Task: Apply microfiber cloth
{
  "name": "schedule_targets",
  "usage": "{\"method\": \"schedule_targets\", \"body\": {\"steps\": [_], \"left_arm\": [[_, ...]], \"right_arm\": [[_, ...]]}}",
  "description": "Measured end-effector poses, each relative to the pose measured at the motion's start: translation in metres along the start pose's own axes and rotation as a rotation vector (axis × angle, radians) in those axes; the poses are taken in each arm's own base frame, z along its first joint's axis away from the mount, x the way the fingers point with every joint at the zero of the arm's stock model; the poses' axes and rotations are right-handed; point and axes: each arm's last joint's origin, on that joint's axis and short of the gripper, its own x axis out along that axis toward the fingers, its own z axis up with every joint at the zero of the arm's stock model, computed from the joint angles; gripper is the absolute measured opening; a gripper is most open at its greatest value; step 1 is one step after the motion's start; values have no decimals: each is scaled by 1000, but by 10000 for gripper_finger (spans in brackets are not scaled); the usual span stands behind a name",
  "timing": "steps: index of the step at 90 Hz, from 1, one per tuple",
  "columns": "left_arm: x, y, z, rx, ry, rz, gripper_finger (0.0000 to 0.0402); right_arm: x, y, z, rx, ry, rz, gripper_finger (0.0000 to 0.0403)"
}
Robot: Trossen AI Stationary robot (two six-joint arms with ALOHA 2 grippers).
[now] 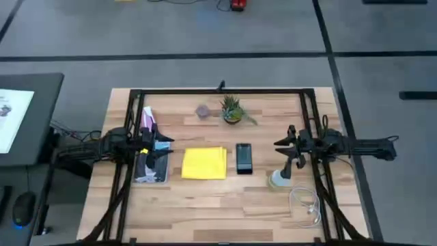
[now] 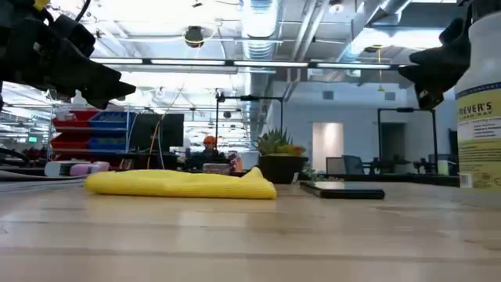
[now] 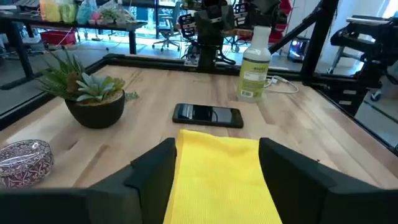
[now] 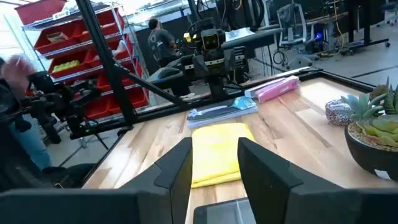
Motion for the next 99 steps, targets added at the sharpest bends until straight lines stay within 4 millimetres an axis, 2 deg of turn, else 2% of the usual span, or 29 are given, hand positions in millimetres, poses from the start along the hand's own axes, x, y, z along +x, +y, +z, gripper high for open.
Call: {"method": "schedule_targets", "body": {"steps": [58, 65, 79, 99], "left_arm": [[0, 0, 0, 0, 0, 0, 210], [0, 0, 0, 0, 0, 0, 210], [0, 0, 0, 1, 0, 0, 210], [0, 0, 0, 1, 0, 0, 210]], "right_arm": [[0, 0, 0, -1, 0, 0, 118], [0, 0, 1, -69, -12, -11, 118], [0, 2, 10, -73, -102, 0, 118], [-9, 10, 39, -94, -423, 72, 118]]}}
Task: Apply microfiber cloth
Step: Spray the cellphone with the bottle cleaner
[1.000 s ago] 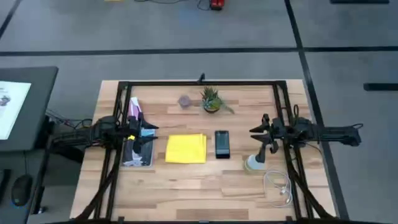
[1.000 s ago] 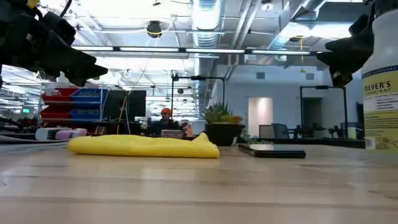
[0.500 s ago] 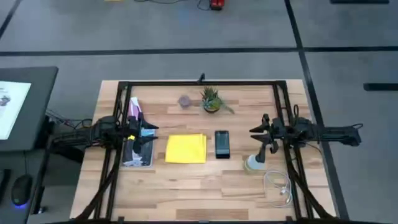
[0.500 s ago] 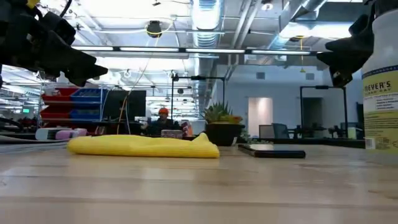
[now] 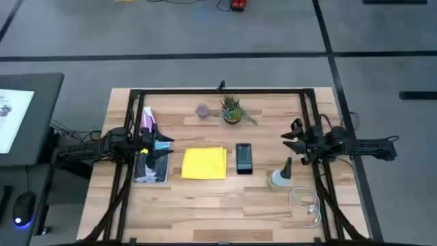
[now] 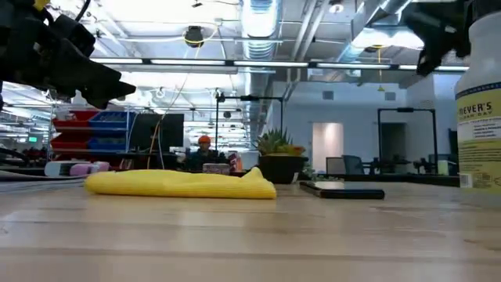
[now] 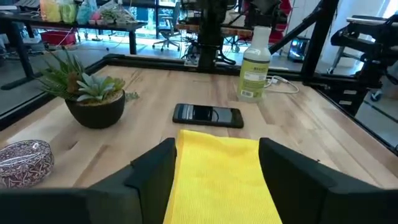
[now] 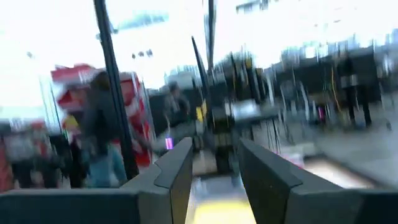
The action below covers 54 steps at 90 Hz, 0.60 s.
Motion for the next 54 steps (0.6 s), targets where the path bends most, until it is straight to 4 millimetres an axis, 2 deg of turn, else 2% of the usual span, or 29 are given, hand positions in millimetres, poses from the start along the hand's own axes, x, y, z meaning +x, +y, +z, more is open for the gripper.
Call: {"method": "schedule_targets", "body": {"steps": [11, 22, 37, 54], "left_arm": [[0, 0, 0, 0, -1, 0, 210], [0, 0, 0, 0, -1, 0, 210], [0, 0, 0, -23, -2, -1, 210], [0, 0, 0, -73, -3, -1, 210]], "right_arm": [[3, 3, 18, -91, -66, 8, 118], [15, 8, 51, -137, -60, -10, 120], [45, 14, 90, -163, 178, -54, 147], [95, 23, 129, -151, 509, -58, 218]]}}
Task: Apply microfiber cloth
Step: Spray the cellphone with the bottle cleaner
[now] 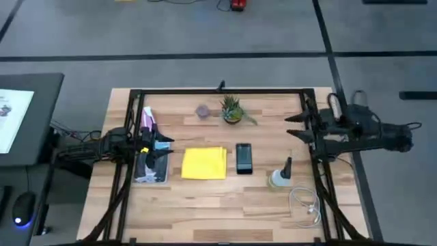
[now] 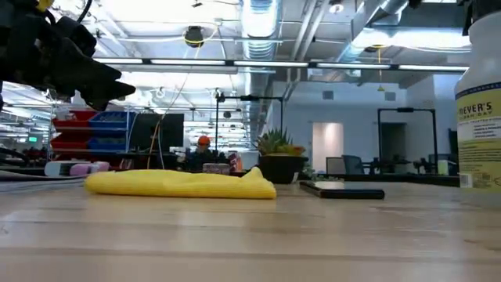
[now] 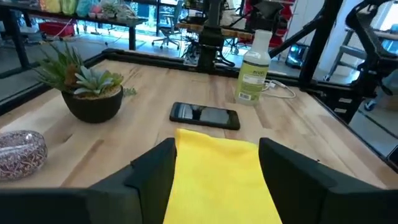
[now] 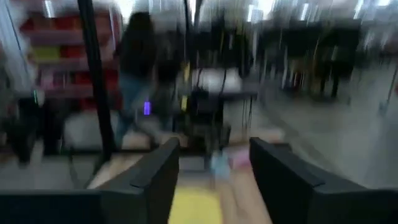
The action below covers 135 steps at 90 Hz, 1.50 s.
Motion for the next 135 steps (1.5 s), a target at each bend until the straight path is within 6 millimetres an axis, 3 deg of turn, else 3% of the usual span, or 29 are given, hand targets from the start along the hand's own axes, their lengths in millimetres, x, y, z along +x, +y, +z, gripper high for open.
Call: {"method": "schedule_targets", "body": {"steps": [19, 39, 52, 73, 87, 100, 116, 135], "left_arm": [[0, 0, 0, -2, 0, 0, 210], [0, 0, 0, 14, -1, 3, 210], [0, 0, 0, -24, -2, 6, 210], [0, 0, 2, -158, -23, 1, 210], [0, 0, 3, -262, -36, 20, 210], [0, 0, 1, -362, -22, 35, 210], [2, 0, -3, -378, 24, 33, 210], [9, -4, 4, -218, 8, 18, 201]], "right_arm": [[42, 9, 47, 49, 236, 36, 274], [116, 17, 52, 94, 485, 30, 277], [162, 5, 36, 174, 686, -60, 277], [215, -48, -30, 335, 1028, -108, 277], [230, -92, -65, 426, 1135, -188, 277], [232, -116, -89, 490, 1217, -244, 277], [223, -125, -121, 604, 1302, -238, 276], [211, -133, -154, 729, 1322, -292, 276]]}}
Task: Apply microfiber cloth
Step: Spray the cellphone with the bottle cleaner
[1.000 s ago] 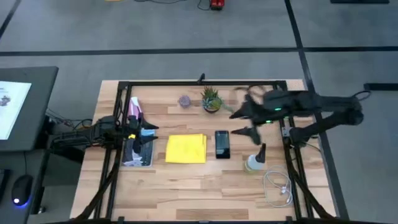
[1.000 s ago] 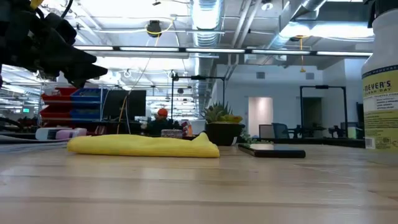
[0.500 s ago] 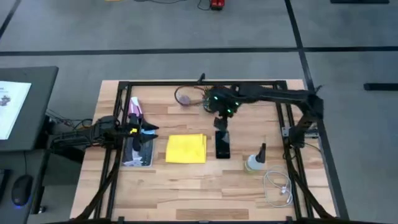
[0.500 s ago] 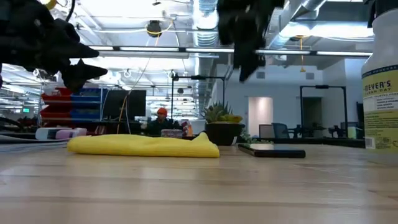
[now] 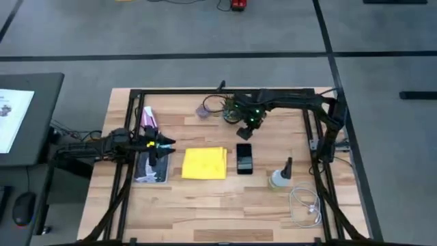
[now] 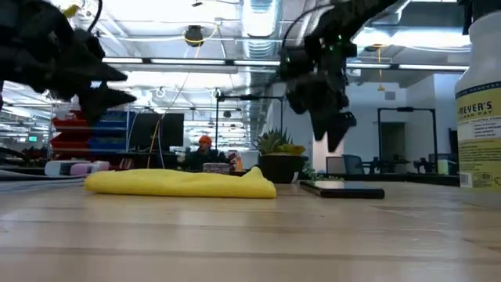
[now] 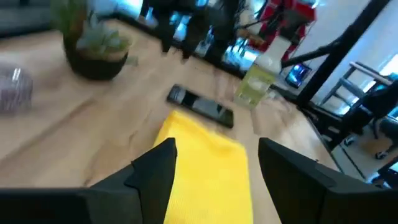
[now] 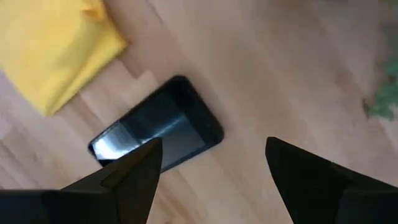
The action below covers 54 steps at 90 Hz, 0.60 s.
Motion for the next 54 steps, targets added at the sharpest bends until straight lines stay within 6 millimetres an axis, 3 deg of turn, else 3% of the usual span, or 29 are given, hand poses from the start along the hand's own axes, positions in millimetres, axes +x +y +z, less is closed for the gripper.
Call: {"method": "schedule_targets", "body": {"steps": [15, 27, 54], "left_arm": [[12, -15, 16, 146, 28, -62, 173], [34, -27, 21, 231, 133, -75, 142], [120, -47, 21, 357, 382, -45, 97]], "right_arm": [[23, -13, -6, 80, 80, 8, 276], [38, -17, -9, 111, 129, 81, 276], [63, -18, -11, 122, 191, 117, 276]]}}
